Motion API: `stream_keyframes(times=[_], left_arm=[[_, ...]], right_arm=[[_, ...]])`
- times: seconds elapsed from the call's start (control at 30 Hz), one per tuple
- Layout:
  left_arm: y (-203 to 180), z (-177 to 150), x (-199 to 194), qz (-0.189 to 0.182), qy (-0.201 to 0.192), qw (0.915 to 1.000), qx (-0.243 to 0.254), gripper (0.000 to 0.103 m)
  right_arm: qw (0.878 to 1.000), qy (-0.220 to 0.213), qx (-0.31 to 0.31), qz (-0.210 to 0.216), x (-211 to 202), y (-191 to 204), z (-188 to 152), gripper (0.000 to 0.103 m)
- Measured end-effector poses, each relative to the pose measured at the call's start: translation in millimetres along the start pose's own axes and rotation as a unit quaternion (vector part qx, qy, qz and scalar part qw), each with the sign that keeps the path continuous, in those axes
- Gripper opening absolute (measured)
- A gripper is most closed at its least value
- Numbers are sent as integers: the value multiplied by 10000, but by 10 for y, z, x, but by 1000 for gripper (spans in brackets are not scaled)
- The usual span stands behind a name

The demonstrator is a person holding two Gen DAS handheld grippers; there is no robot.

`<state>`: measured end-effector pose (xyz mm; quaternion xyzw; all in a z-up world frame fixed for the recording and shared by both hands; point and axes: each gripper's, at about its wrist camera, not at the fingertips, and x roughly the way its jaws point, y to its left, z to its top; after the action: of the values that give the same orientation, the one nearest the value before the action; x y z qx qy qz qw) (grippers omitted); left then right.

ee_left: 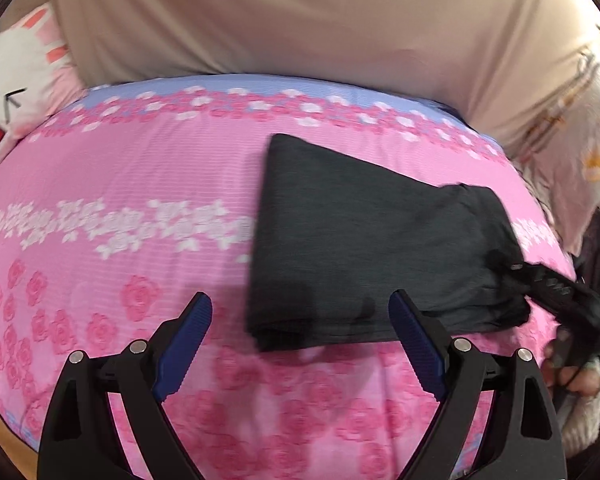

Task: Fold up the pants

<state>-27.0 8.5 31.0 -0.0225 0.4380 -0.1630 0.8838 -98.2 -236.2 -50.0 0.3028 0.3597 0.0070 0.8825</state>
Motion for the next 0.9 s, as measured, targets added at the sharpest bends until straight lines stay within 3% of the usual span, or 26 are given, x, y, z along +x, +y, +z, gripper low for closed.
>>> stream_keyframes(times=[0.03,0.1,0.23,0.33,0.4,0.47,0.57,0.63,0.67,0.7,0.77,0.87,0.9], left_arm=[[-90,-1,25,-18,35,9999,109,87],[-198,-4,70,-37,69,9997,233,87],[-364,32,82,-149,94,9993,329,87],[-360,30,76,-190,52,9994,289,87],[-319,26,120,-177,97,9996,208,87],[-229,33,178,-251,232,9994,33,87],[-55,89,195,-327,264,9988,-268,87],[75,145,228,-320,247,9979,-499,87],[166,183,276,-444,283,9963,-683,87],[264,214,342,-652,367,9930,-917,87],[442,245,488,-1105,558,9825,-1390,87],[655,244,824,-1637,972,9611,-2002,87],[666,235,861,-1714,971,9586,-2056,87]], right_arm=[[10000,33,-19,35,18,5,-24,41],[9996,-29,-241,-140,45,87,-39,22],[9971,-480,-581,97,-297,362,155,19],[9935,-738,-871,0,-548,447,213,20],[9947,-479,-841,-340,-378,287,139,24],[9970,70,-537,-557,-111,30,-3,29],[9995,-164,-92,-248,-243,-121,-83,31],[9983,-393,-103,-426,-359,-114,-40,42],[9972,-464,-176,-551,-396,-102,-1,54],[9963,-477,-204,-688,-404,-112,37,62],[9961,-369,-95,-801,-375,-196,82,64],[9988,-110,253,-398,-258,-316,83,66],[9988,-46,382,-288,-214,-352,73,68]])
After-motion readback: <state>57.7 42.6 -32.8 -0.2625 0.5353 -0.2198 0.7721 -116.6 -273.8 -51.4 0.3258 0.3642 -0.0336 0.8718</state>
